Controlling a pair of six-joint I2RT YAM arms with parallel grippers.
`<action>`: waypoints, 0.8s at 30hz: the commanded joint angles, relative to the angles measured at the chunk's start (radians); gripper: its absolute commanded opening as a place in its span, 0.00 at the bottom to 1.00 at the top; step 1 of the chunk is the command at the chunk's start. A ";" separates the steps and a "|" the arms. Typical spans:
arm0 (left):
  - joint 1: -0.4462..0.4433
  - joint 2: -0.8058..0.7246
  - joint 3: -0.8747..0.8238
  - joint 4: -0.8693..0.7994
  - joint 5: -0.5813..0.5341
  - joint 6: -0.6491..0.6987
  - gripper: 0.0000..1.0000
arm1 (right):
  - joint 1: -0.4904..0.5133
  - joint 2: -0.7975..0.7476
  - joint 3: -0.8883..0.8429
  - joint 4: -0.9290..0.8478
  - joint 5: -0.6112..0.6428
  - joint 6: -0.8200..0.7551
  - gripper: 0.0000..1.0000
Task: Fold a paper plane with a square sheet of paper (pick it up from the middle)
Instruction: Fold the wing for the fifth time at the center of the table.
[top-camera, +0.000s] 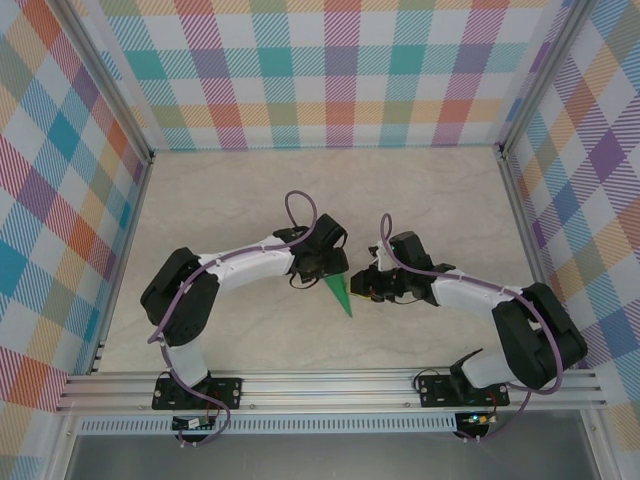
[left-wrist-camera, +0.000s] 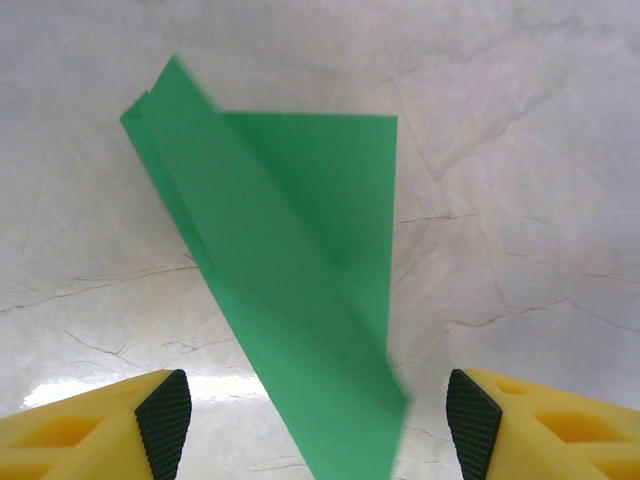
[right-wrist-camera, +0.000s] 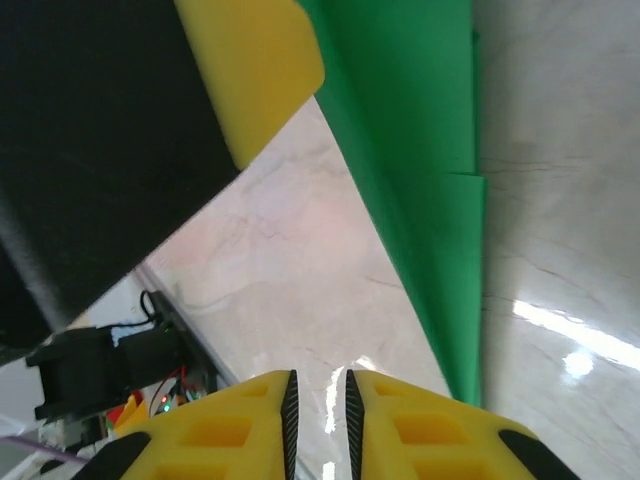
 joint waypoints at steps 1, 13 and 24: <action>-0.003 -0.073 -0.005 -0.009 -0.051 -0.013 0.71 | 0.025 0.038 0.009 0.073 -0.098 0.002 0.19; 0.011 -0.108 -0.058 0.054 -0.023 -0.021 0.63 | 0.043 0.261 0.049 0.145 -0.030 0.044 0.12; 0.078 -0.063 -0.137 0.262 0.166 -0.039 0.37 | 0.038 0.335 -0.001 0.163 0.002 0.050 0.10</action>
